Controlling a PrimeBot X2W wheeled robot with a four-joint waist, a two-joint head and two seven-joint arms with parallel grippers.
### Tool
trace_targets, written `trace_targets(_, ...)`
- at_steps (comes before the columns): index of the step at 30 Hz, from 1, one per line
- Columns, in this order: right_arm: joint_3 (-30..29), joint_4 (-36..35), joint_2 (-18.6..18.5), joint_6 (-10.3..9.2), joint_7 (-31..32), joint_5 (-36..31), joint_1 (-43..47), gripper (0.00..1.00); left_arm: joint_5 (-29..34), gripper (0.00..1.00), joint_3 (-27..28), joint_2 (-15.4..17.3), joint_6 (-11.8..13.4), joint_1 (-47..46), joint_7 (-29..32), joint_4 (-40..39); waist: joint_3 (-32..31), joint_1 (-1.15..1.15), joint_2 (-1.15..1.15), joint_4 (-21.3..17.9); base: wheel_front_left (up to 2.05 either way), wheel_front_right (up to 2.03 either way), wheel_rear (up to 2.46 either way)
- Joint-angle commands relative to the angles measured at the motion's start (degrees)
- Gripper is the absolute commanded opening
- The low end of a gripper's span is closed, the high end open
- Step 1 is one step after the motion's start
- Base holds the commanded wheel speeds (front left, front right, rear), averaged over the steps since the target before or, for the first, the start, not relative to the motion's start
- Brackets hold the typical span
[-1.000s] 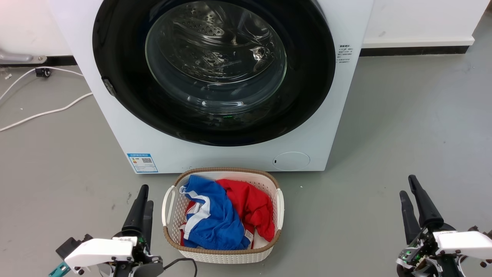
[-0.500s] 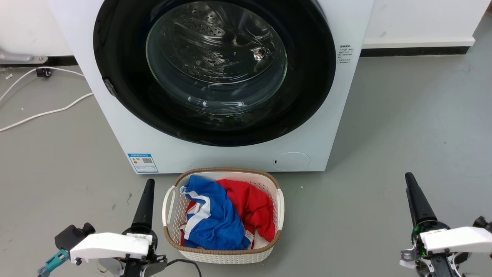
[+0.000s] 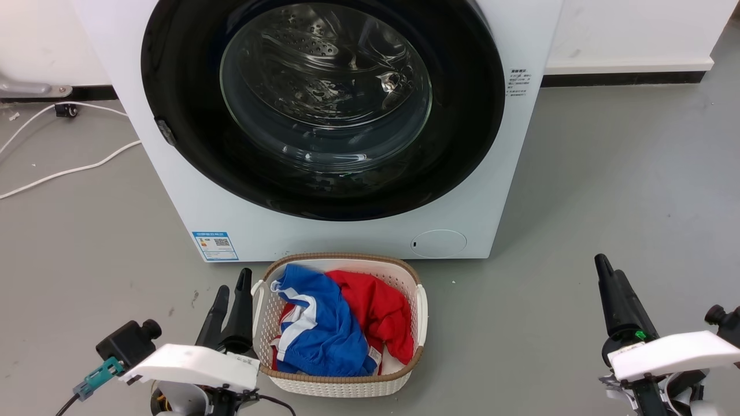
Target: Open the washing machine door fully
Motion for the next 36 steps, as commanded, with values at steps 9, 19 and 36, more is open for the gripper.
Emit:
trace_targets(9, -0.05, -1.75, -0.05, 0.07, -0.34, -11.3, -0.88, 1.0, 12.87, 1.0, -2.42, 2.35, 2.39, -0.82, -1.99, -2.42, 0.05, 0.0, 0.0, 0.03, 0.0, 0.0, 0.0)
trace_targets(19, 0.28, -2.29, 0.11, 0.09, -0.98, -20.78, -0.74, 1.0, 21.76, 1.0, -5.57, 5.03, 4.7, -1.51, -3.64, -3.25, 0.13, 0.0, 0.0, 0.04, 0.0, 0.0, 0.0)
trace_targets(36, 0.53, -4.19, 0.4, 0.11, -0.94, -33.82, 0.23, 1.0, 31.36, 1.0, -9.51, 7.5, 7.85, -1.9, -6.15, -3.55, 0.08, 0.0, 0.0, 0.05, 0.0, 0.0, 0.0)
